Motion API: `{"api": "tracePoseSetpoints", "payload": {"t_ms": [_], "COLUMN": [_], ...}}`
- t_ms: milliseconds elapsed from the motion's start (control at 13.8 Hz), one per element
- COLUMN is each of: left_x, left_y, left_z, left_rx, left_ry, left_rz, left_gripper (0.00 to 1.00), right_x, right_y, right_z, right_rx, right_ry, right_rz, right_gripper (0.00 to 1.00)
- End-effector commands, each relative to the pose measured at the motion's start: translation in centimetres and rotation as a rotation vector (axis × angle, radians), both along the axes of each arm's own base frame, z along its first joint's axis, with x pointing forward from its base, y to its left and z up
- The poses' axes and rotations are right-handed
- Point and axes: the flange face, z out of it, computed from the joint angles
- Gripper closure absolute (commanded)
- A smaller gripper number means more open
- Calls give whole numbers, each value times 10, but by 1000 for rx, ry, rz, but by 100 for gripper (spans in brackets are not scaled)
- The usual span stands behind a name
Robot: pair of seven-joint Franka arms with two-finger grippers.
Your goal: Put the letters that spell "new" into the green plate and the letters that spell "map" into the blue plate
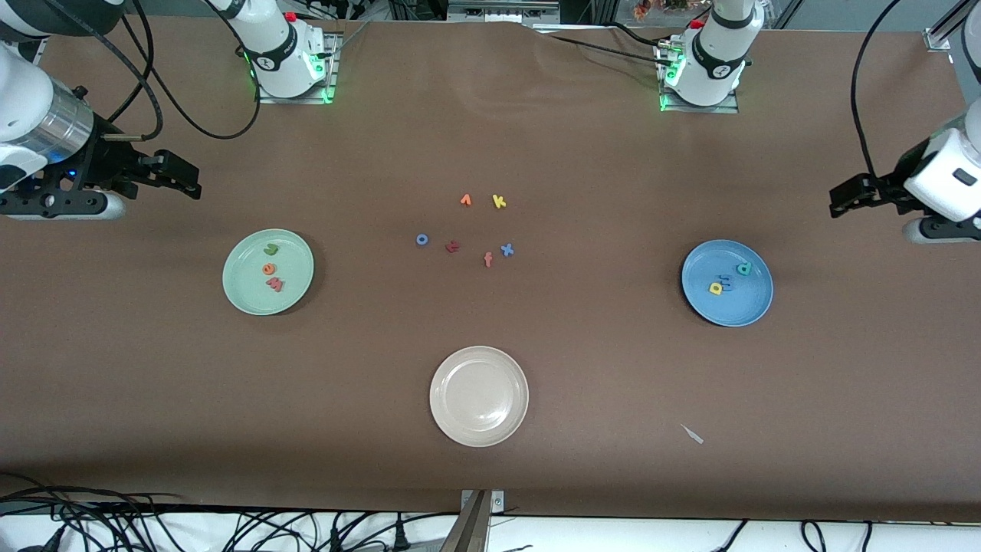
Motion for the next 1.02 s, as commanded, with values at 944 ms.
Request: {"api": "tracePoseSetpoints", "payload": {"t_ms": [944], "left_x": [-8], "left_y": [-10], "left_z": [30], "left_rx": [-93], "left_ry": [32], "left_rz": [10], "left_gripper": [0], "right_x": [1], "right_y": [-16], "right_z": [12], "right_rx": [16], "right_ry": [23], "right_rz": [-2], "right_gripper": [0]}}
